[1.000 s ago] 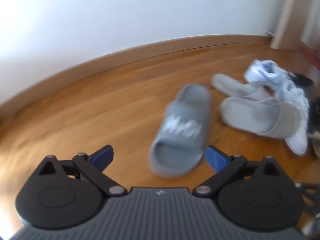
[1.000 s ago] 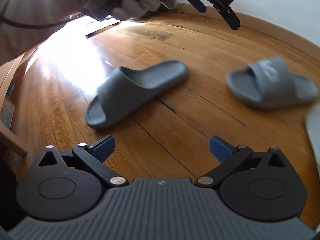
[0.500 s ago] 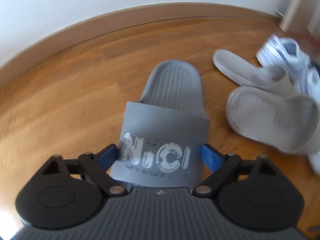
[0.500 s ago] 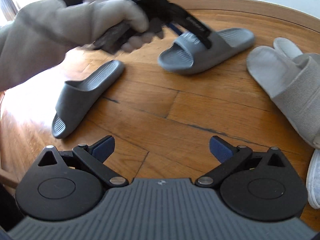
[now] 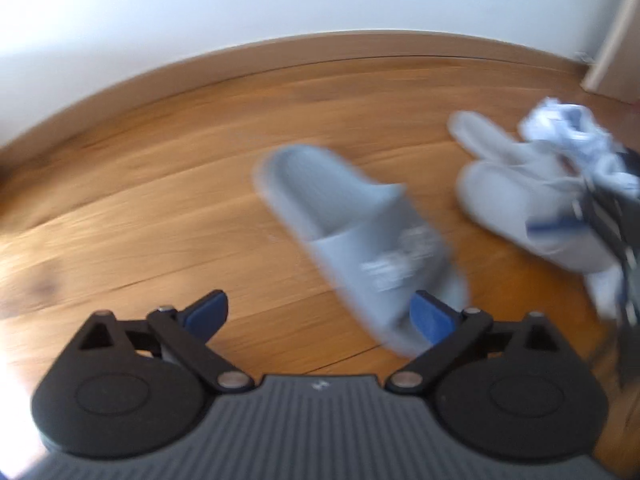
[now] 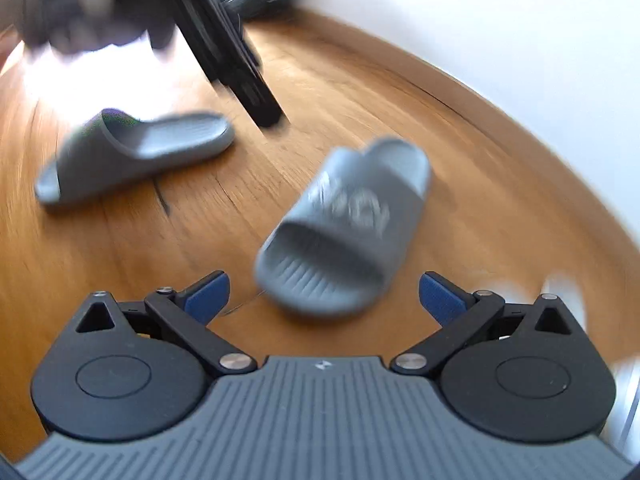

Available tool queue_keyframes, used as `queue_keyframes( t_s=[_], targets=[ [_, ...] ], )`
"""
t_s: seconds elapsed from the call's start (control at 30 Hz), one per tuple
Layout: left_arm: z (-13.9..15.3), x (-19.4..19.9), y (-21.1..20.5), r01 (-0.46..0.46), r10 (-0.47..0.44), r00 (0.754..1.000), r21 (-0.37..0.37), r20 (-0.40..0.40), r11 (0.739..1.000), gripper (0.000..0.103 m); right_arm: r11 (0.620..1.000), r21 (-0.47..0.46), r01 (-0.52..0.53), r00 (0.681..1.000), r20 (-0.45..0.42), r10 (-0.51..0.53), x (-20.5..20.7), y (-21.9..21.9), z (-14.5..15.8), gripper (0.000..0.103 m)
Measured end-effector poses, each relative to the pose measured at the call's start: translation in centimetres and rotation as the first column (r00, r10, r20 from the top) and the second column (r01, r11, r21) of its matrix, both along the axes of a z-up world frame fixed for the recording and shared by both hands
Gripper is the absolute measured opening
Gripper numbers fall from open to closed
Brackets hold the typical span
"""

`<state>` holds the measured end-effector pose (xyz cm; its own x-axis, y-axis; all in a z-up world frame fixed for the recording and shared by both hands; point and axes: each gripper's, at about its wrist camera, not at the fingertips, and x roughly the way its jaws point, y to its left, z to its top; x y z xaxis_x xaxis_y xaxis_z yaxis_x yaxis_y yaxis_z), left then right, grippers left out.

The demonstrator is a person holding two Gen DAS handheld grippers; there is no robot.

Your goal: Organize scattered shoes

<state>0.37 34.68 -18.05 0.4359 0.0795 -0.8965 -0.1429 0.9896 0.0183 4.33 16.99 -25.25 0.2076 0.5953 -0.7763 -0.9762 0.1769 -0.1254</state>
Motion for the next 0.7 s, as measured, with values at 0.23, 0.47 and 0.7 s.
queue_keyframes(
  t_s=[0.23, 0.47, 0.7],
  targets=[
    [-0.1, -3.4, 6.5, -0.270, 0.276, 0.944, 0.058, -0.178, 0.961, 0.099, 0.906, -0.072, 0.416, 0.830, -0.377, -0.411, 10.3, 7.7, -3.3, 0.103],
    [-4.4, -7.5, 8.8, -0.408, 0.385, 0.863, -0.001, -0.327, 0.913, 0.100, 0.843, -0.055, 0.535, 0.708, -0.515, -0.483, 9.1, 7.6, -5.8, 0.102],
    [-4.5, -10.2, 9.1, -0.457, 0.415, 0.863, -0.095, -0.288, 0.884, 0.099, 0.835, -0.057, 0.548, 0.692, -0.531, -0.490, 3.7, 4.7, -5.3, 0.101]
  ],
)
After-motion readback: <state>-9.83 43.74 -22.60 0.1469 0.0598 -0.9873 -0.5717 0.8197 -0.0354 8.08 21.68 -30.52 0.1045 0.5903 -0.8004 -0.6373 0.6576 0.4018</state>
